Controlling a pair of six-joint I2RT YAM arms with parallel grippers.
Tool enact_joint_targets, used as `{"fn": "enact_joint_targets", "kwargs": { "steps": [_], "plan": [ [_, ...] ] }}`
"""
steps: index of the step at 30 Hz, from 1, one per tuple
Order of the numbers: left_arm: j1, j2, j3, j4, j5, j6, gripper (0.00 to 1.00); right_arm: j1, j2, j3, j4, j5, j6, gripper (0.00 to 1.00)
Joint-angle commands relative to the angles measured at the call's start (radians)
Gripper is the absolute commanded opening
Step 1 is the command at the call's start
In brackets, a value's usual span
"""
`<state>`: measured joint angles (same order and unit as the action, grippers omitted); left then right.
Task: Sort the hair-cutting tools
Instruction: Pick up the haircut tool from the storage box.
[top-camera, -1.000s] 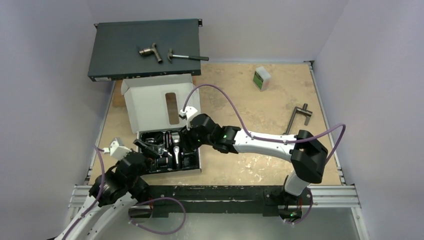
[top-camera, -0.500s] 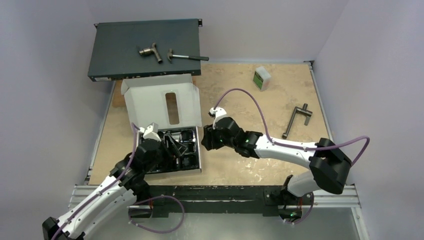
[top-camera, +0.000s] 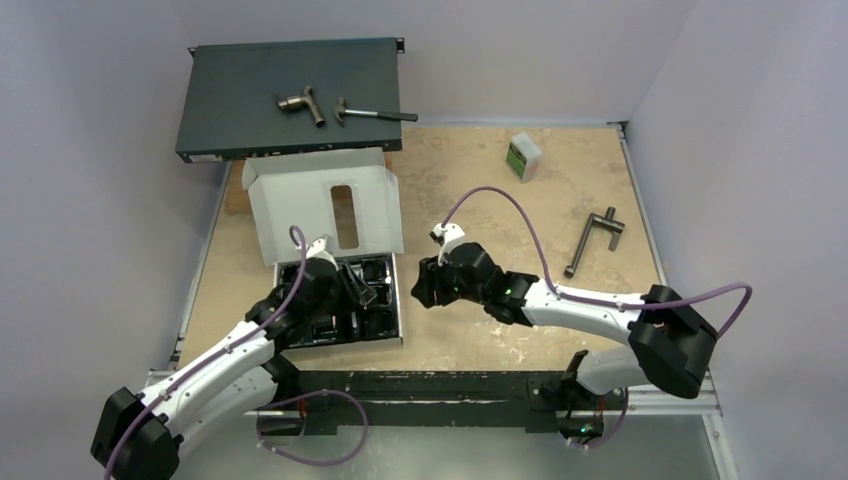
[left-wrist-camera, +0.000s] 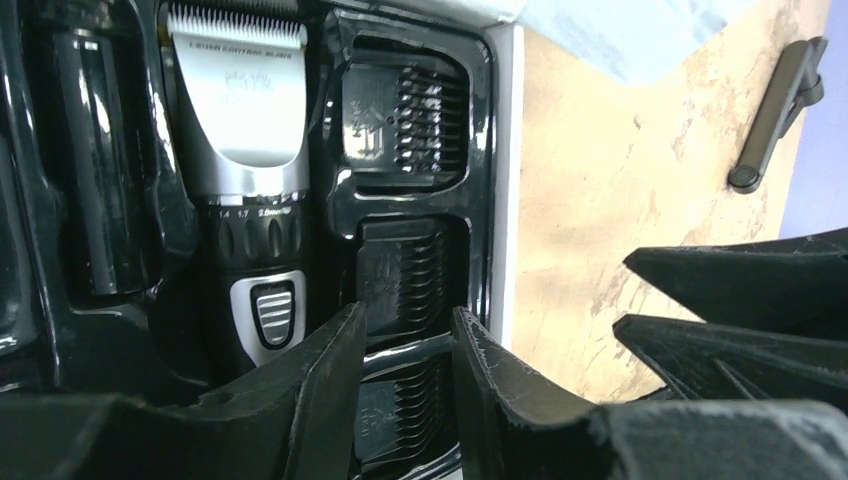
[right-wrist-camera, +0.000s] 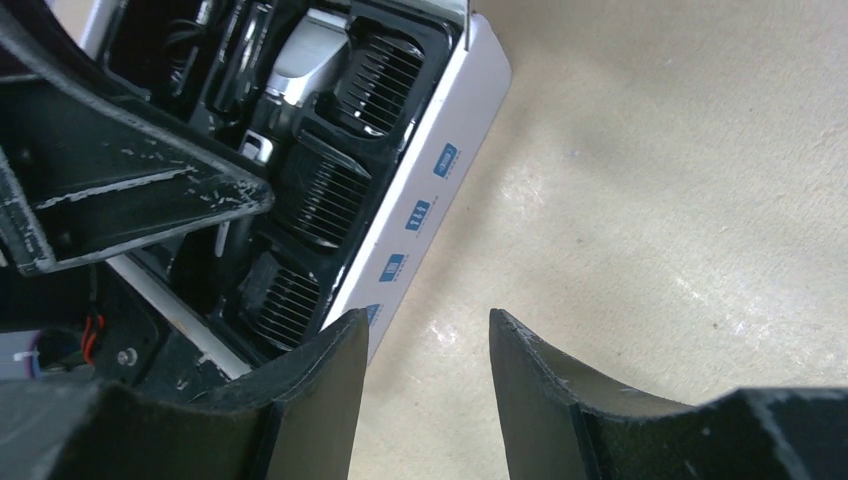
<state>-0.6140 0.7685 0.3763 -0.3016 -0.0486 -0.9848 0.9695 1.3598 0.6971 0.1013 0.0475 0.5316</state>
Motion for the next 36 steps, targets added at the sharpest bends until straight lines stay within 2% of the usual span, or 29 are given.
{"fn": "enact_joint_targets", "kwargs": {
  "steps": [1, 11, 15, 21, 32, 36],
  "plan": [
    [0.015, 0.022, 0.078, 0.025, -0.019, 0.034, 0.36, -0.01, -0.036, -0.016, 0.074, -0.033, -0.022, 0.47],
    [0.026, 0.106, 0.127, -0.01, -0.057, 0.067, 0.36, -0.024, -0.039, -0.035, 0.092, -0.044, -0.037, 0.47],
    [0.027, 0.113, 0.14, -0.048, -0.082, 0.075, 0.41, -0.029, -0.032, -0.034, 0.096, -0.043, -0.038, 0.48],
    [0.034, 0.154, 0.137, -0.033, -0.066, 0.092, 0.41, -0.032, -0.014, -0.025, 0.106, -0.066, -0.033, 0.48],
    [0.05, 0.241, 0.109, 0.099, 0.029, 0.088, 0.28, -0.037, -0.03, -0.029, 0.098, -0.065, -0.033, 0.48],
    [0.053, 0.264, 0.104, 0.12, 0.044, 0.081, 0.26, -0.038, -0.036, -0.032, 0.096, -0.065, -0.034, 0.48]
  ]
}}
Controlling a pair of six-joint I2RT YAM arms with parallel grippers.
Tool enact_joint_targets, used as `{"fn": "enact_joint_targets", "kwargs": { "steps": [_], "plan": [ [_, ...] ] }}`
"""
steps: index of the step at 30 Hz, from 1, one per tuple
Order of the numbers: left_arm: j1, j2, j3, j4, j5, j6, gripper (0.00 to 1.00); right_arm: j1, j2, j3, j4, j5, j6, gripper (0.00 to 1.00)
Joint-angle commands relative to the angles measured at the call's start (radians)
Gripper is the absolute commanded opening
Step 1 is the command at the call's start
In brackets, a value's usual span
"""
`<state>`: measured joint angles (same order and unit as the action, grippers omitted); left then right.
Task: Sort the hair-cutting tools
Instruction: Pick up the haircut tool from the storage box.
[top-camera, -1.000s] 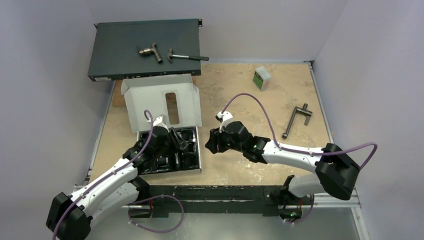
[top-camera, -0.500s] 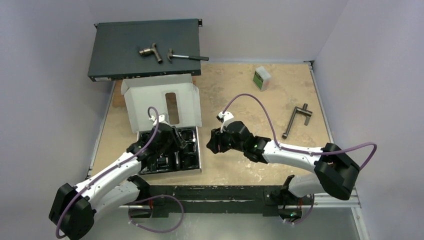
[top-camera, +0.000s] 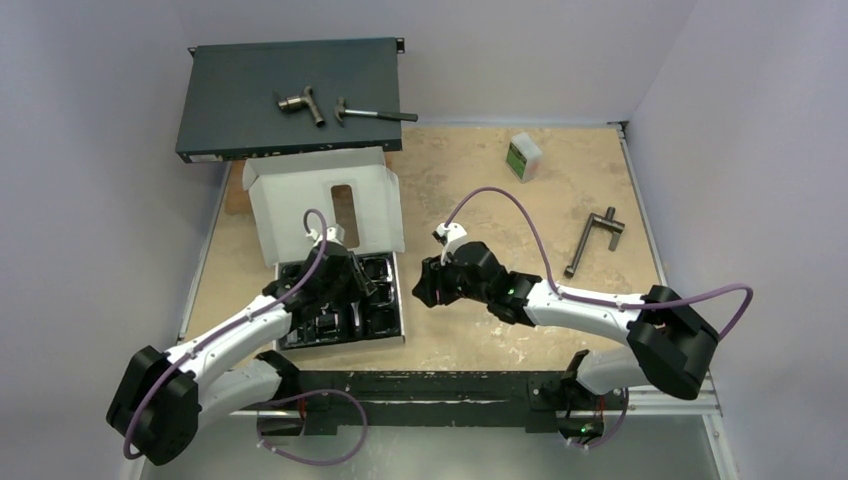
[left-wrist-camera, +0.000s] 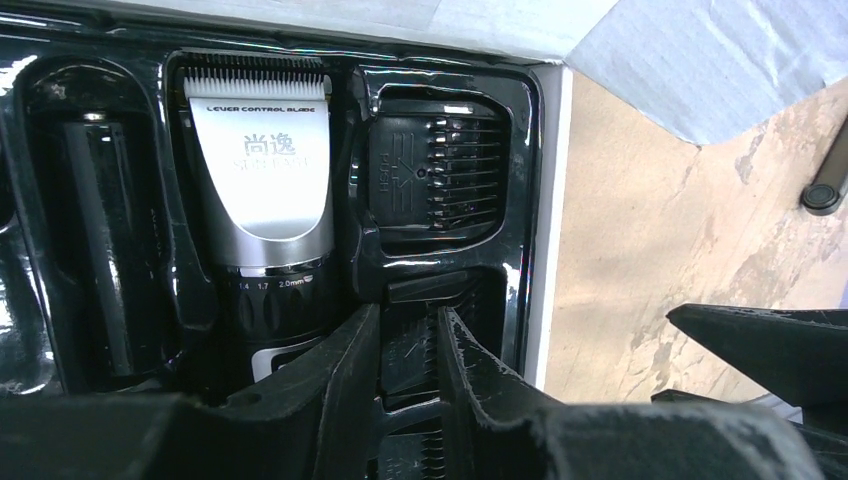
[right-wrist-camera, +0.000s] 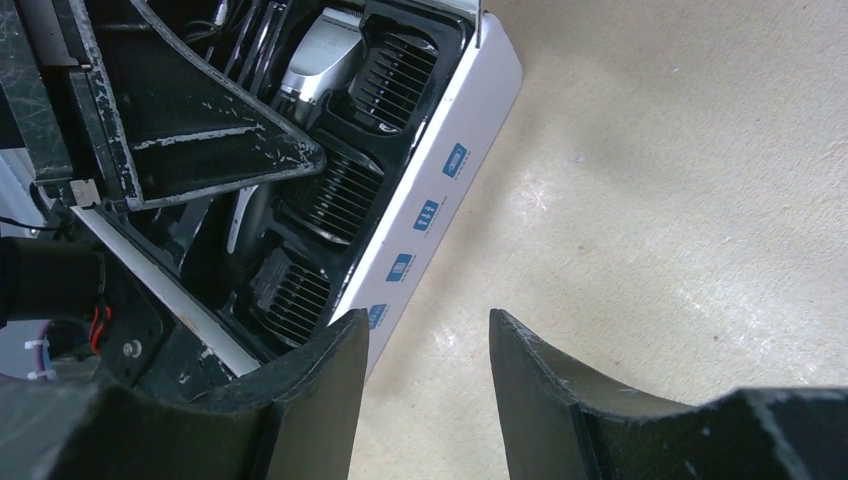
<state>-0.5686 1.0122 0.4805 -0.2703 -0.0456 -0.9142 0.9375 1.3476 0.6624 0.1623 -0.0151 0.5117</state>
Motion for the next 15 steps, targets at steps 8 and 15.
{"fn": "enact_joint_targets", "kwargs": {
  "steps": [8, 15],
  "plan": [
    [0.019, -0.006, -0.037, 0.13, 0.079, -0.001, 0.14, -0.01, -0.022, 0.004, 0.033, -0.005, -0.016, 0.48],
    [0.026, -0.05, -0.068, 0.174, 0.096, 0.005, 0.0, -0.009, -0.016, 0.006, 0.033, -0.01, -0.012, 0.48]
  ]
}}
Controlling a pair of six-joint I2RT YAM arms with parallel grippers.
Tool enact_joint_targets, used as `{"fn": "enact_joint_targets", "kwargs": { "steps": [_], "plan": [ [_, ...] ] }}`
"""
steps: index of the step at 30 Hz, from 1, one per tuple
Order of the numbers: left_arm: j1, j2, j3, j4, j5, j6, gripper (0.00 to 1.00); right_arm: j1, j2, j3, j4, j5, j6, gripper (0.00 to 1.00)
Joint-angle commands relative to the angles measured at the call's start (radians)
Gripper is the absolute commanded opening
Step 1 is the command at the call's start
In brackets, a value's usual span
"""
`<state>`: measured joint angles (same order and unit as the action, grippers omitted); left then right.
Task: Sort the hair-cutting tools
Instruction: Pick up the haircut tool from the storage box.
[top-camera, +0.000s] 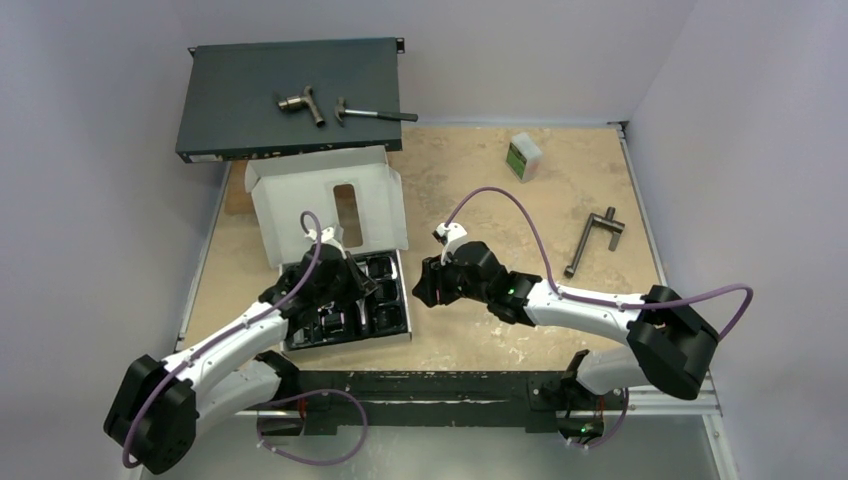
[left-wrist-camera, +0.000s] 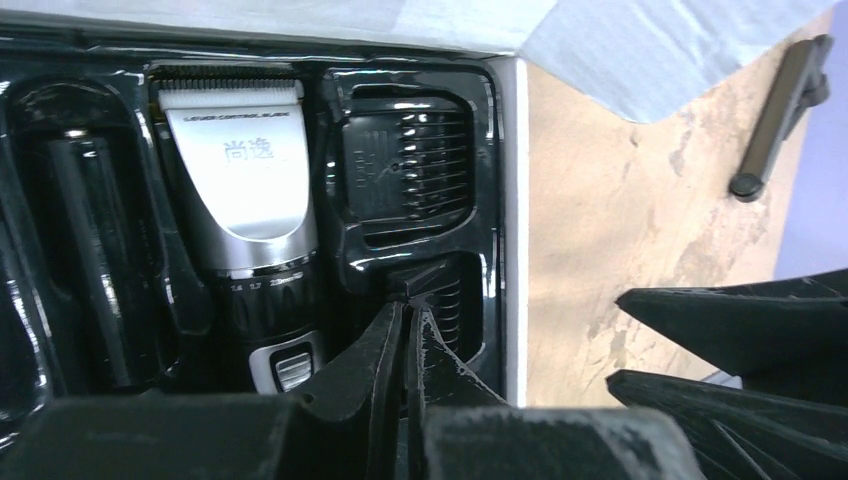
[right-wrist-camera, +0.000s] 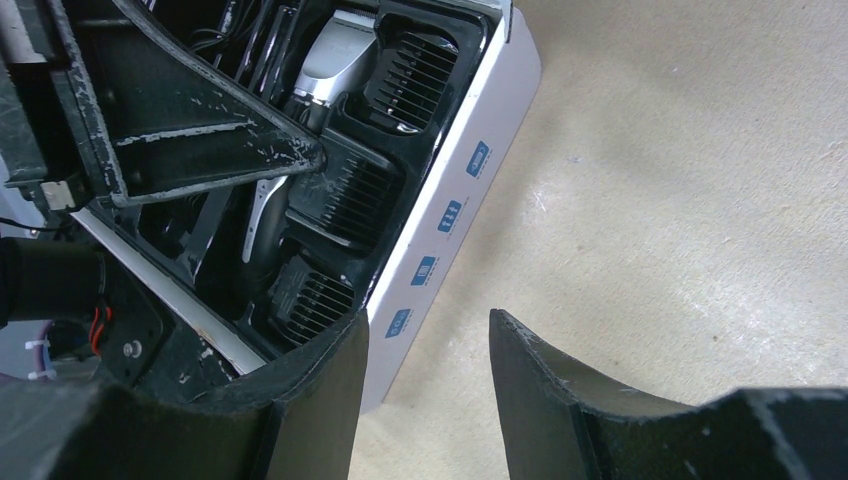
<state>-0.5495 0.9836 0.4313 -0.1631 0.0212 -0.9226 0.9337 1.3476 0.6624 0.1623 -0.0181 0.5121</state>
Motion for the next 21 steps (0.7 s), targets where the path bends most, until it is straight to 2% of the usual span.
{"fn": "enact_joint_targets", "kwargs": {
  "steps": [1, 10, 21],
  "plan": [
    [0.007, -0.026, -0.021, 0.07, 0.031, 0.014, 0.0, -0.006, -0.015, 0.008, 0.032, -0.008, -0.012, 0.48],
    [0.012, -0.093, -0.03, 0.052, 0.028, 0.017, 0.0, -0.006, -0.016, 0.018, 0.022, -0.004, -0.009, 0.48],
    [0.023, -0.31, -0.028, -0.097, -0.04, 0.021, 0.0, -0.006, -0.063, 0.037, 0.016, -0.03, -0.113, 0.5]
  ]
}}
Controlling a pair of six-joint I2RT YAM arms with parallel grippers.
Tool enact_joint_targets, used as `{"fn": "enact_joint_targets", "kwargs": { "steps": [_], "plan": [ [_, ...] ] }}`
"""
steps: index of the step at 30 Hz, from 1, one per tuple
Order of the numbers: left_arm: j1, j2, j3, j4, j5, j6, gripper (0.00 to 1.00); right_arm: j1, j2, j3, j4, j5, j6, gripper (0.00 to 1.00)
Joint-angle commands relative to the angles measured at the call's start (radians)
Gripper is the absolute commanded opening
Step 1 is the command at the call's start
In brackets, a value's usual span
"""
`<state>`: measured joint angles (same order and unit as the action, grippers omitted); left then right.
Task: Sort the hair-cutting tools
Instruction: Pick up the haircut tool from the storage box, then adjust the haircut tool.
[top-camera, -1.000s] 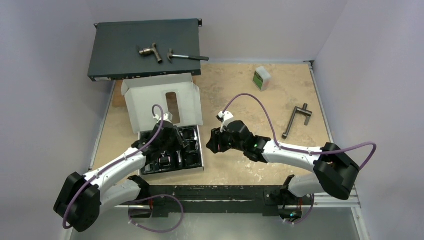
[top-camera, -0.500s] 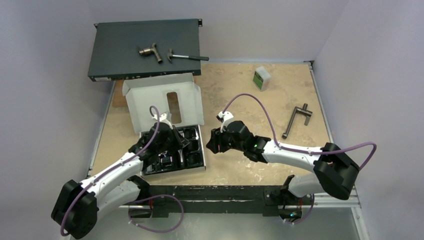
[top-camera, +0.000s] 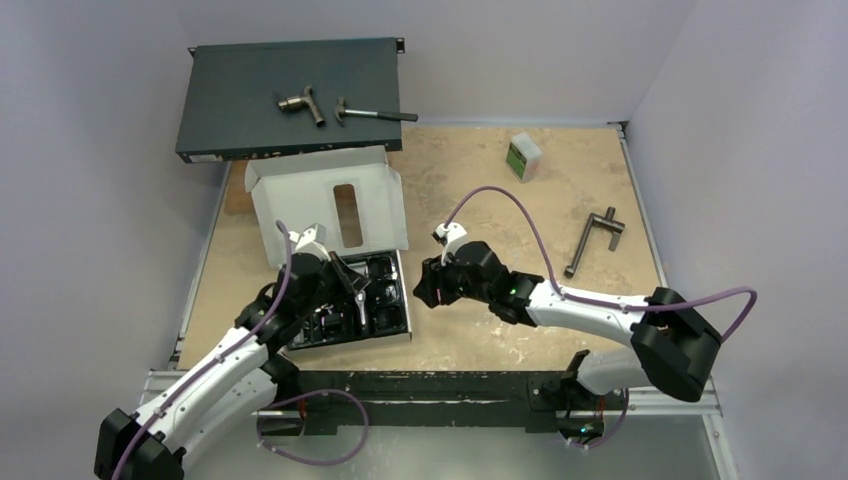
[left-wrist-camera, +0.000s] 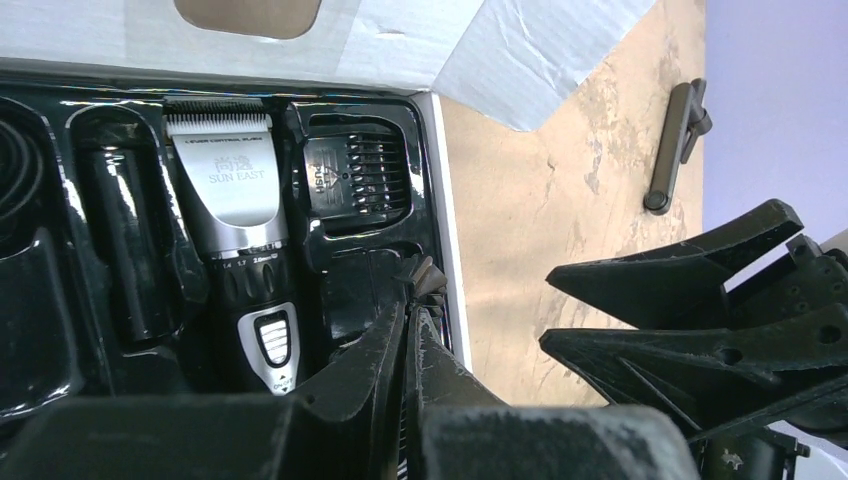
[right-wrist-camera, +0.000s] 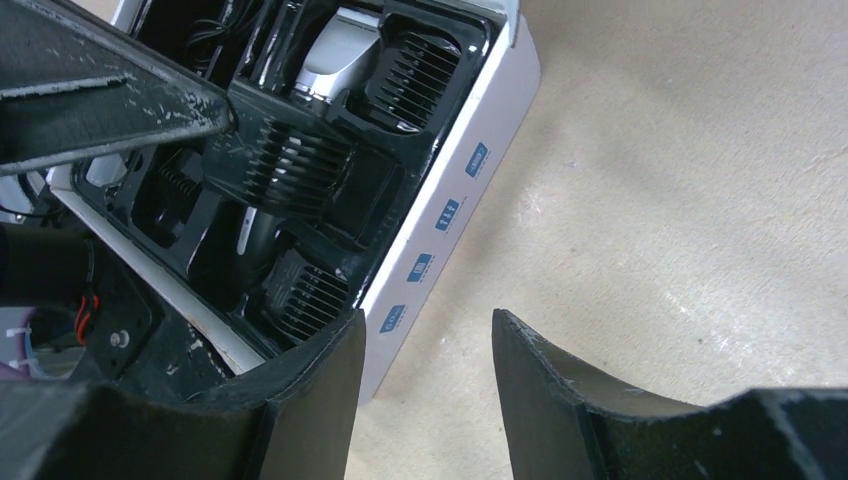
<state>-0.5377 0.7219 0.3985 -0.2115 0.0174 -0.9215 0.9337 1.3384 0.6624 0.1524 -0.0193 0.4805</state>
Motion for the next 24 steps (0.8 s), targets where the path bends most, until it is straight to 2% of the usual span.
{"fn": "enact_joint_targets", "kwargs": {
  "steps": [1, 5, 9, 13, 17, 20, 24],
  "plan": [
    [0.015, -0.062, 0.008, -0.061, -0.033, 0.02, 0.0, -0.006, -0.061, 0.04, 0.029, -0.031, -0.111, 0.51],
    [0.033, -0.138, 0.033, -0.11, 0.008, 0.027, 0.0, 0.048, -0.139, 0.02, 0.096, -0.008, -0.241, 0.61],
    [0.062, -0.23, 0.078, -0.177, 0.088, 0.046, 0.0, 0.208, -0.194, 0.023, 0.158, 0.101, -0.43, 0.85],
    [0.094, -0.297, 0.134, -0.24, 0.188, 0.061, 0.0, 0.257, -0.226, 0.067, 0.114, 0.039, -0.612, 0.97],
    [0.119, -0.335, 0.19, -0.27, 0.294, 0.066, 0.0, 0.322, -0.273, 0.084, 0.049, 0.004, -0.795, 0.95],
    [0.12, -0.337, 0.225, -0.28, 0.362, 0.068, 0.0, 0.373, -0.276, 0.124, -0.039, 0.059, -0.875, 0.92],
    [0.122, -0.316, 0.263, -0.3, 0.428, 0.088, 0.0, 0.434, -0.284, 0.152, -0.073, 0.118, -0.936, 0.9]
  ]
}}
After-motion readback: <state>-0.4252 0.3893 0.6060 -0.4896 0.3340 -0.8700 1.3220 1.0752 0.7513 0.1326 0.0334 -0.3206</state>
